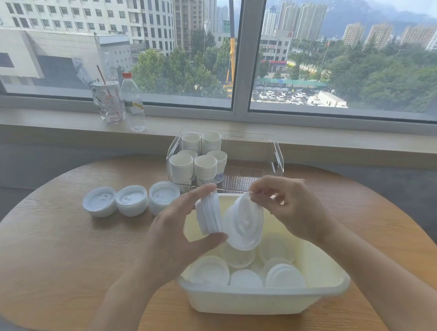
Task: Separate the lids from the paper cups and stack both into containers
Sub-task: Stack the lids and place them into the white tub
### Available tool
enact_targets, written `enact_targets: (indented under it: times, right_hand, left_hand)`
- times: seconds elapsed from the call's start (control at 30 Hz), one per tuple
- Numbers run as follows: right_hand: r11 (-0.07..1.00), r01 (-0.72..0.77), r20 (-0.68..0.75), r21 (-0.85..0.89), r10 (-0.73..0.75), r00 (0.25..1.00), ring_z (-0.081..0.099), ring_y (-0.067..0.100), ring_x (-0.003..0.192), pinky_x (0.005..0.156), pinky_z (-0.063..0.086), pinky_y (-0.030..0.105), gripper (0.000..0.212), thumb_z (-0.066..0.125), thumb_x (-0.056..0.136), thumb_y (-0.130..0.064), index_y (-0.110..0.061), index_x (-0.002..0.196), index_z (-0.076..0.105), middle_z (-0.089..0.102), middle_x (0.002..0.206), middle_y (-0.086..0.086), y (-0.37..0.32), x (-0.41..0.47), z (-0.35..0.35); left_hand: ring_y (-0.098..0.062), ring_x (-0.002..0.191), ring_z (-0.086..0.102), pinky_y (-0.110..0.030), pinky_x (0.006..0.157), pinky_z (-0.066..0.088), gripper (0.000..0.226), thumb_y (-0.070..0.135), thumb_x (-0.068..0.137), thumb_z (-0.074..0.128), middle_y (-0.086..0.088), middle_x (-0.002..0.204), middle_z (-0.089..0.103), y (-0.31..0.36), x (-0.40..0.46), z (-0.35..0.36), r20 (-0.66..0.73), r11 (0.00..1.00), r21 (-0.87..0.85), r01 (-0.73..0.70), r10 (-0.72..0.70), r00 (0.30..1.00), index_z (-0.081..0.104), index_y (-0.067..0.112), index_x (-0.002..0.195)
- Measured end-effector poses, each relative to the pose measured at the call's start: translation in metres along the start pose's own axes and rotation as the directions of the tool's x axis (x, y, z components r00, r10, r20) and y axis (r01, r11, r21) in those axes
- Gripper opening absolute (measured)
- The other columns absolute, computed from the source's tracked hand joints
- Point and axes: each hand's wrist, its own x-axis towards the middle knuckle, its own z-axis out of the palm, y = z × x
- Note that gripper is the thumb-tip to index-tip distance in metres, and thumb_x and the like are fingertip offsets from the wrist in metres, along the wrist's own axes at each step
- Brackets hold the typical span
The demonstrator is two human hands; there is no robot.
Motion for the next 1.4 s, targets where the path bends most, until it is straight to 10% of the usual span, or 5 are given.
enact_targets:
  times: [0.57,0.77,1.07,1.4]
  right_hand:
    - [0.956,-0.159,-0.035,0.245,0.172,0.984,0.072,0.023,0.076,0.051,0.055,0.031,0.008,0.074,0.095,-0.016,-0.023,0.098,0.075,0.075,0.090,0.001,-0.037,-0.001,0.018]
    - [0.924,-0.231,0.277,0.304,0.146,0.950,0.074,0.012,0.108,0.083,0.062,0.032,0.056,0.070,0.087,-0.056,-0.028,0.135,0.066,0.076,0.120,-0.006,-0.047,-0.005,0.009]
    - [0.895,-0.198,0.404,0.400,0.022,0.915,0.054,0.019,0.141,0.116,0.046,0.050,0.084,0.090,0.077,0.000,-0.021,0.149,0.053,0.061,0.147,-0.002,-0.043,-0.003,-0.003]
    - [0.922,-0.193,0.384,0.335,0.054,0.922,0.068,0.015,0.124,0.110,0.053,0.048,0.078,0.091,0.074,-0.002,-0.023,0.142,0.059,0.067,0.138,-0.008,-0.047,-0.001,0.001]
  left_hand:
    - [-0.015,0.128,0.061,-0.018,0.094,0.055,0.084,0.029,0.080,0.091,0.022,0.140,0.060,0.022,0.004,0.008,-0.035,0.978,-0.172,-0.114,0.110,0.993,0.048,0.047,0.149]
    - [-0.017,0.131,0.058,-0.018,0.091,0.056,0.077,0.023,0.081,0.090,0.015,0.137,0.061,0.021,0.004,0.008,-0.064,0.978,-0.172,-0.118,0.108,0.992,0.053,0.041,0.146]
    - [-0.016,0.130,0.060,-0.022,0.091,0.057,0.089,0.045,0.074,0.088,0.023,0.144,0.058,0.021,0.002,0.001,-0.011,0.963,-0.236,-0.128,0.129,0.992,0.043,0.054,0.150]
    - [-0.005,0.135,0.057,-0.018,0.104,0.049,0.091,0.051,0.072,0.088,0.031,0.144,0.056,0.019,0.004,0.000,-0.031,0.967,-0.162,-0.196,0.193,0.981,0.043,0.052,0.152]
